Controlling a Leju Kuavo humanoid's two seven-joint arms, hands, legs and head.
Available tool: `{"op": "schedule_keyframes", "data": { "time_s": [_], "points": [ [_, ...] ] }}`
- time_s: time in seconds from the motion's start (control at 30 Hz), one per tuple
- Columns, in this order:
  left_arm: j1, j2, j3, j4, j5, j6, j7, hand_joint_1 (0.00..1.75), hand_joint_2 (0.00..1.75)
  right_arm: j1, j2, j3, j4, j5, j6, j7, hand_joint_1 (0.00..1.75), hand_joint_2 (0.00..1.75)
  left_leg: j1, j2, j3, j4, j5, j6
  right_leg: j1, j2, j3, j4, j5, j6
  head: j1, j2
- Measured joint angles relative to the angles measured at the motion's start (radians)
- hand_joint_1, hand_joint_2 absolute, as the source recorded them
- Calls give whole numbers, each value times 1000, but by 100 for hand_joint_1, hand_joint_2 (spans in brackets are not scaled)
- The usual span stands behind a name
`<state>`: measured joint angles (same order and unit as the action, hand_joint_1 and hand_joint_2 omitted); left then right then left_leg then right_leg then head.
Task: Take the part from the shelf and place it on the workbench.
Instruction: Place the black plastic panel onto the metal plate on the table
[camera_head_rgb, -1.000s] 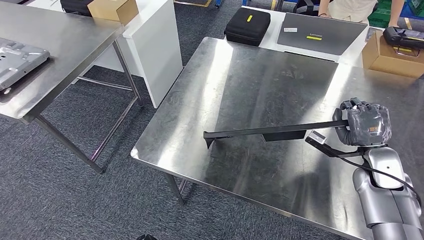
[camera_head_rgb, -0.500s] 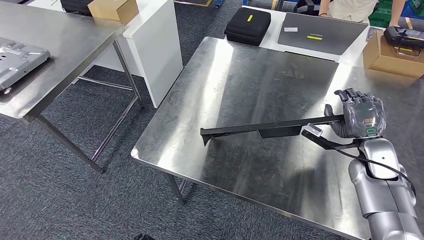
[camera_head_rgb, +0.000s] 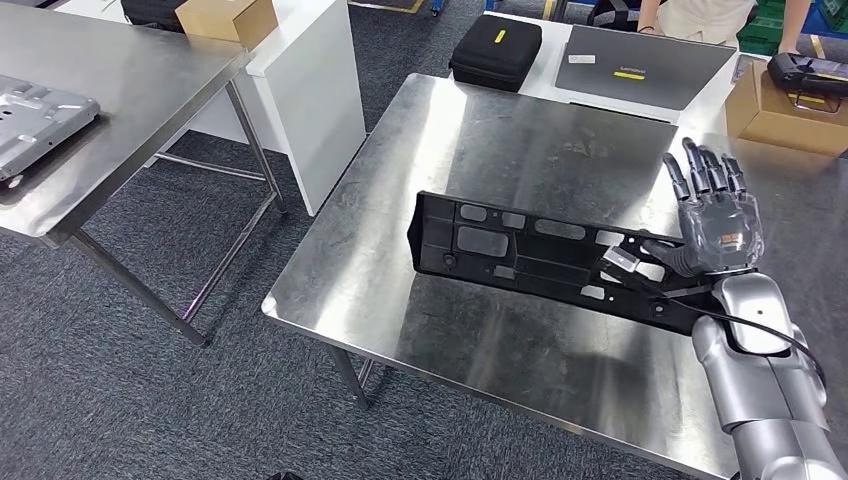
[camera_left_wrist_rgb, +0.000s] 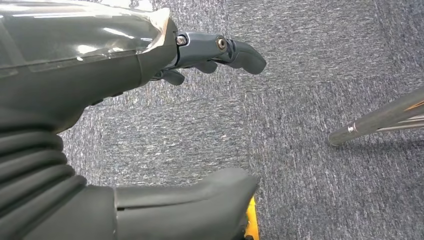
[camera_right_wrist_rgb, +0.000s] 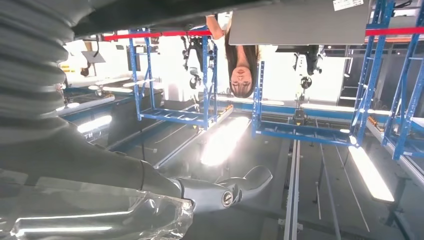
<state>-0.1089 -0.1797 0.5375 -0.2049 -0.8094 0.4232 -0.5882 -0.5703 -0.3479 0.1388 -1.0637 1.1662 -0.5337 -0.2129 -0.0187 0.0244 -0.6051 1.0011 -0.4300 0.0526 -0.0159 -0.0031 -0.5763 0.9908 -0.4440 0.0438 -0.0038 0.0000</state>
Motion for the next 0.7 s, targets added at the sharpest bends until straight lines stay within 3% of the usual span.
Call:
{"op": "schedule_keyframes", "data": {
  "time_s": [0.7],
  "points": [
    [1,0,3,0,2,-26,13,0,0,8,-1,14,0,-6,0,6,0,175,0,0,0,0,0,0,0,0,0,0,0,0,0,0]
  ]
}}
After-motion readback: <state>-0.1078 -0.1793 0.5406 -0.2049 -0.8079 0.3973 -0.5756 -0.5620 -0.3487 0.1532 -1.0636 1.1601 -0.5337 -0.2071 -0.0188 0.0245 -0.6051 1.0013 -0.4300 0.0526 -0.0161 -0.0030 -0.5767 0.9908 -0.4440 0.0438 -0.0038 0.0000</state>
